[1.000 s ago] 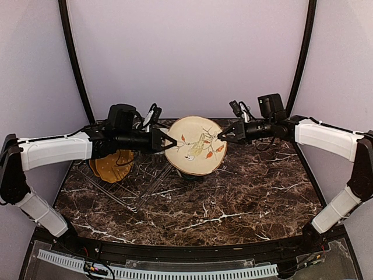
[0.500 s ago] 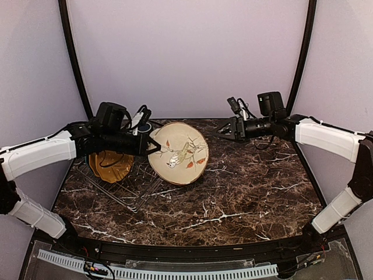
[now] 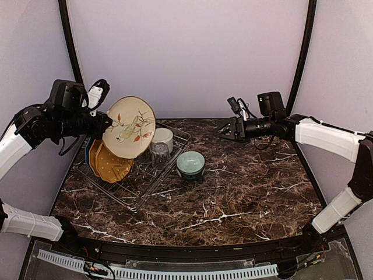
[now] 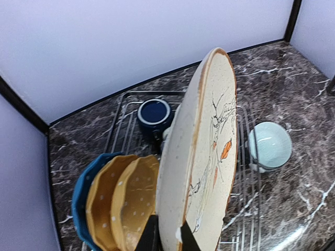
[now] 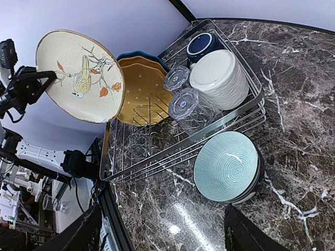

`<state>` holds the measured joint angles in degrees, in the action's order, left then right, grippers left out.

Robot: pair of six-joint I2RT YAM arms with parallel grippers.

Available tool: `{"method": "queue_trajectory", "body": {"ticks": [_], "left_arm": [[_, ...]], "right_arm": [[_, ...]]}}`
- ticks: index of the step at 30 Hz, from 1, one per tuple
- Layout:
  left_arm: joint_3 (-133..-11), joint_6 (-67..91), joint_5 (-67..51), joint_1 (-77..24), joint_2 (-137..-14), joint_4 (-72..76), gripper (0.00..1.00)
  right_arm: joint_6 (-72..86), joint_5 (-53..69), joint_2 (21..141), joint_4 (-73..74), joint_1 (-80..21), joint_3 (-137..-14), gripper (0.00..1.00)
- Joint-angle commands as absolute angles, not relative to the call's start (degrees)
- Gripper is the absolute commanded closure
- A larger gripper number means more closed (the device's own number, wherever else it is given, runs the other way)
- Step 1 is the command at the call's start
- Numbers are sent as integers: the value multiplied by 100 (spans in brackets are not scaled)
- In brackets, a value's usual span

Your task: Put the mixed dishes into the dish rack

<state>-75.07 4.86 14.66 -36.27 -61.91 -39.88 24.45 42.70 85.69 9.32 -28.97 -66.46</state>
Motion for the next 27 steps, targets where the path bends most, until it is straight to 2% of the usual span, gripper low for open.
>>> {"method": "queue_trajectory", "body": {"ticks": [1, 16, 27], "left_arm": [[-7858, 43, 2786, -3621, -6012, -4549, 99], [-7578, -483, 3703, -3621, -6402, -4783, 99], [-7356, -519, 3516, -3612, -6756, -4543, 99]], "right_arm": [[2382, 4254, 8730, 856, -2936, -6774, 23], [2392, 4239, 8856, 861, -2935, -6794, 23], [2347, 4194, 8902, 905, -2936, -6785, 23]]}}
